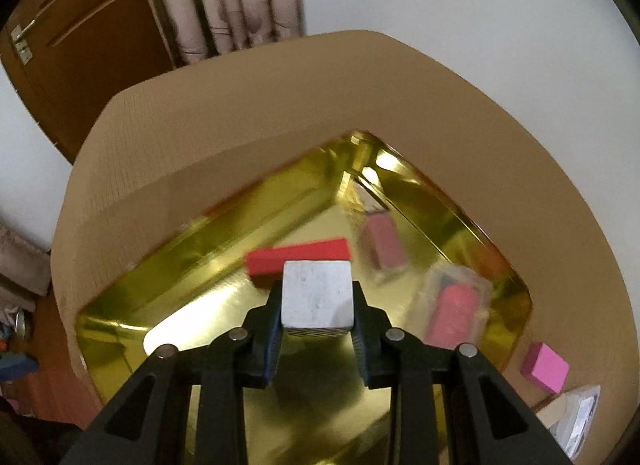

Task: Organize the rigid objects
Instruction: 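Grasp the white cube with the right gripper and drop it in the tin, then reach the left gripper to the yellow cube and grasp it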

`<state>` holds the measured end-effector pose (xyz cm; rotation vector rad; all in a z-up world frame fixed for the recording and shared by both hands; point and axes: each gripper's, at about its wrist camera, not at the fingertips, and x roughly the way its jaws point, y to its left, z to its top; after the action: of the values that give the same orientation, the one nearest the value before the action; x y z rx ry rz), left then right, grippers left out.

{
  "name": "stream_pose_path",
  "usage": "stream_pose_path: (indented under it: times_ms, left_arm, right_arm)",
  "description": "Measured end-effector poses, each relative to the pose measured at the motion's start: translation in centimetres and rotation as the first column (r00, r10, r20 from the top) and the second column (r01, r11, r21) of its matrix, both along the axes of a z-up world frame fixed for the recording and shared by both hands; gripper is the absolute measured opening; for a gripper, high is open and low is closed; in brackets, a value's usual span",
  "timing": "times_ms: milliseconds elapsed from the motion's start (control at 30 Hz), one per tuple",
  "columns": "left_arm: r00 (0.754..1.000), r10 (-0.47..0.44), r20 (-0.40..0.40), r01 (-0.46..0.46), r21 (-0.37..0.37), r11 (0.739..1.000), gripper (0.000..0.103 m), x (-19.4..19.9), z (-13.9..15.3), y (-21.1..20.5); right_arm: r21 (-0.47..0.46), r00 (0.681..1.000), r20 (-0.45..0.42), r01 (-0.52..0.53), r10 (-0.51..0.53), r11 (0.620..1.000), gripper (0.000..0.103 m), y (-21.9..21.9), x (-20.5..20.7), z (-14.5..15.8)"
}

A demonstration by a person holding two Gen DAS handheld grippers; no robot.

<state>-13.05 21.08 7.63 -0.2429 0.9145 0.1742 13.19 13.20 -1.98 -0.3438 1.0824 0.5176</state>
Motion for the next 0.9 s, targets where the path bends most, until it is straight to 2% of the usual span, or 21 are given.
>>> stream_pose_path:
  times_ms: [67,200,267,333,467,500,567,667,733,800,900]
  left_arm:
    - [1.0,-0.006,-0.01,0.006,-0.004,1.0,0.076,0.1,-0.3,-0.1]
    - [1.0,-0.006,-0.005,0.006,-0.007,1.0,0.076,0.2,-0.4,0.1]
    - [1.0,-0.003,-0.005,0.003,-0.003,1.0,0.076,0.2,-0.5,0.1]
    - [1.0,-0.009,-0.007,0.009,-0.008,1.0,0.076,0.2,-0.6,0.1]
    - [1.0,-0.013,-0.015,0.013,-0.001,1.0,0.076,0.3,-0.6,-0.3]
    - [1.0,-0.015,-0.012,0.015,-0.001,1.0,0.076,0.2,-0.5,-0.4]
    - [1.0,-0.03,-0.002,0.03,0.004,1.0,0.076,0.1,-0.3,-0.8]
    - [0.998,-0.065,-0.002,0.065,0.023,0.998,0.076,-0.1,-0.2,-2.0]
    - [0.995,-0.101,-0.006,0.102,0.024,0.995,0.076,-0.2,-0.2,-3.1]
    - [0.991,-0.136,-0.012,0.136,0.042,0.99,0.076,-0.3,-0.2,-4.4]
    - [0.979,-0.204,-0.021,0.205,0.071,0.976,0.076,0.1,-0.2,-7.1]
  right_arm:
    - [-0.017,1.0,-0.009,0.012,-0.012,1.0,0.03,-0.8,0.1,-0.8]
    - [0.011,0.999,-0.037,0.025,-0.025,1.0,0.03,-1.4,0.3,-1.0]
    - [-0.024,0.999,-0.005,0.035,-0.035,0.999,0.034,-1.7,0.7,-1.0]
    - [-0.017,0.999,0.011,0.033,-0.033,0.999,0.037,-2.3,0.7,-0.3]
    - [0.075,0.998,0.044,0.051,-0.055,0.996,0.037,-3.9,0.1,1.8]
    - [0.137,0.995,0.065,0.071,-0.081,0.988,0.037,-5.5,-0.6,3.0]
    - [0.201,0.988,0.089,0.107,-0.127,0.974,0.037,-8.4,-1.4,4.5]
    - [0.266,0.954,0.155,0.21,-0.257,0.941,0.037,-15.7,-4.8,6.2]
    - [0.259,0.927,0.186,0.272,-0.325,0.927,0.037,-19.4,-6.6,6.0]
    - [0.225,0.883,0.226,0.365,-0.412,0.904,0.037,-24.2,-9.0,5.4]
    - [0.09,0.819,0.288,0.493,-0.497,0.865,0.037,-30.0,-11.6,3.4]
